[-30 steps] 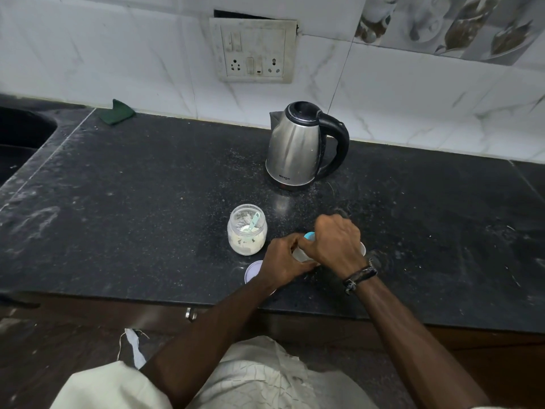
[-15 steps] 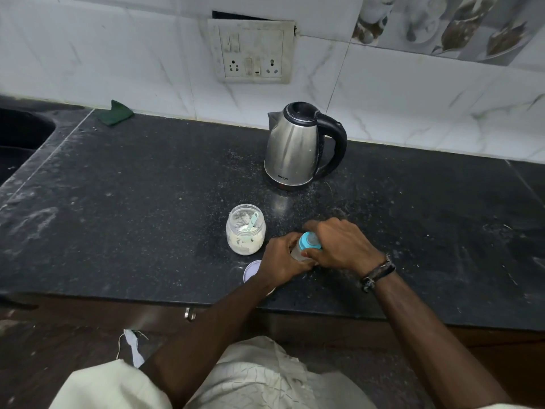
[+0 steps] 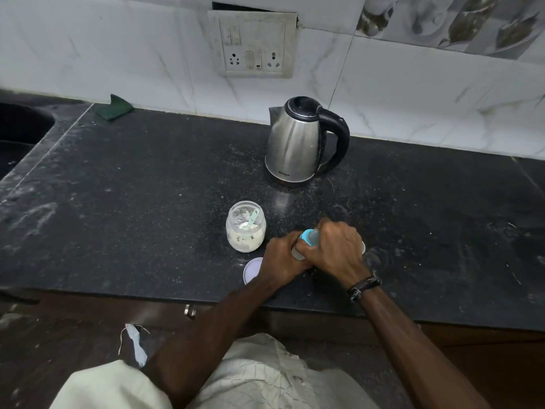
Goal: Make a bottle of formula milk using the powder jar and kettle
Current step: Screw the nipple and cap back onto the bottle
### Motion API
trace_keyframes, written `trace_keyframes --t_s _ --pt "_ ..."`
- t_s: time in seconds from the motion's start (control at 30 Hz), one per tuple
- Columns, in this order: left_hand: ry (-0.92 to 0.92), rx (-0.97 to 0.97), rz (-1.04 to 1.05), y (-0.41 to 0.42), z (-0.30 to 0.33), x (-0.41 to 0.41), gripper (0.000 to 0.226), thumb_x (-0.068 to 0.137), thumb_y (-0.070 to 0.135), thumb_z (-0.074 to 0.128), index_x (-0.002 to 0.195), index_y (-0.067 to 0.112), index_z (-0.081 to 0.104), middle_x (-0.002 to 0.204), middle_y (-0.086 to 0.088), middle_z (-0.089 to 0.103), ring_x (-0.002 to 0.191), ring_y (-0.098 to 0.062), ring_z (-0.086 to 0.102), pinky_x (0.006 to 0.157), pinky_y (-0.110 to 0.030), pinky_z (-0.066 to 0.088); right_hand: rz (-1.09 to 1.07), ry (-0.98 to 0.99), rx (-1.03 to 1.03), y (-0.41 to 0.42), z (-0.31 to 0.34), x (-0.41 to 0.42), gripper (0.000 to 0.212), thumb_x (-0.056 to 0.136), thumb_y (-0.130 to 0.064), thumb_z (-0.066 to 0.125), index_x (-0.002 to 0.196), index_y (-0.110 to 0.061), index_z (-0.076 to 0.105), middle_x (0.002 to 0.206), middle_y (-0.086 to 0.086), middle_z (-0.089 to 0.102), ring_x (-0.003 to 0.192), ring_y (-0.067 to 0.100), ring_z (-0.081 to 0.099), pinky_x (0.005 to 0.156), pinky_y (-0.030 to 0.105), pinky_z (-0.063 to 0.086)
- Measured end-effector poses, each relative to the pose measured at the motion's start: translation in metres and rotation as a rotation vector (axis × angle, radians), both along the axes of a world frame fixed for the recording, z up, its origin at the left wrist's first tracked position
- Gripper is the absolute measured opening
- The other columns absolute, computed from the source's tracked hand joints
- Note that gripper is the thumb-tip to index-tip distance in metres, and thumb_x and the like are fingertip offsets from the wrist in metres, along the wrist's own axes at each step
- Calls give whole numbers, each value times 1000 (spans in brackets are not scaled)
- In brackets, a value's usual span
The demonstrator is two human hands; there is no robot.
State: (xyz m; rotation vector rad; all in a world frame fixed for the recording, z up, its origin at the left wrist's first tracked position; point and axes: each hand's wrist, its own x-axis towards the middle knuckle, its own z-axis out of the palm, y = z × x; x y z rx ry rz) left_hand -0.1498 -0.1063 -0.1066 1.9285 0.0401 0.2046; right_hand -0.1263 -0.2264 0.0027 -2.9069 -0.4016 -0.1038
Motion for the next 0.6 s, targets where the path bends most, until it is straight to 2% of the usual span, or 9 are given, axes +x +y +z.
trace_keyframes --t_s 0.2,0.3,0.4,0.47,0.5,0.53,0.6 --pt "1 19 -10 1 0 2 65 62 54 71 109 9 73 92 -6 79 84 -23 76 76 -46 59 -116 -76 48 9 -6 -7 47 74 -47 70 79 -1 62 78 17 68 72 35 65 61 31 35" --pt "24 4 -4 2 0 3 65 60 55 74 108 11 73 91 -3 79 84 -19 75 76 -45 59 -125 -61 53 8 -9 -9 49 79 -51 67 83 -3 63 81 16 69 75 35 66 62 31 35" --pt "58 -22 -5 2 -5 4 66 60 56 80 112 15 73 94 0 79 88 -16 75 79 -46 60 -31 112 128 -10 -4 -4 55 78 -66 64 91 -13 67 78 1 68 73 20 64 60 29 39" --pt "55 -42 -20 2 -8 4 67 61 55 86 115 17 72 100 1 79 92 -14 75 81 -46 60 -14 341 296 -26 7 4 56 74 -71 65 96 -19 69 66 -8 66 62 7 62 58 27 45" --pt "43 -37 -20 3 -10 5 68 61 54 88 116 18 71 103 1 79 94 -13 75 83 -46 60 -42 380 357 -34 10 8 57 74 -71 65 100 -20 68 65 -8 66 61 5 63 60 28 50" --pt "30 -18 -19 3 -11 5 68 61 52 90 118 18 71 107 2 78 97 -12 74 86 -44 60 -79 346 370 -42 11 12 59 75 -72 64 104 -21 66 67 -7 68 64 7 65 64 32 54" --pt "12 12 -21 3 -11 6 70 63 44 94 123 17 69 114 2 77 104 -11 73 91 -42 60 -147 174 260 -57 9 20 65 76 -74 61 112 -20 64 79 -7 70 80 15 68 73 39 56"
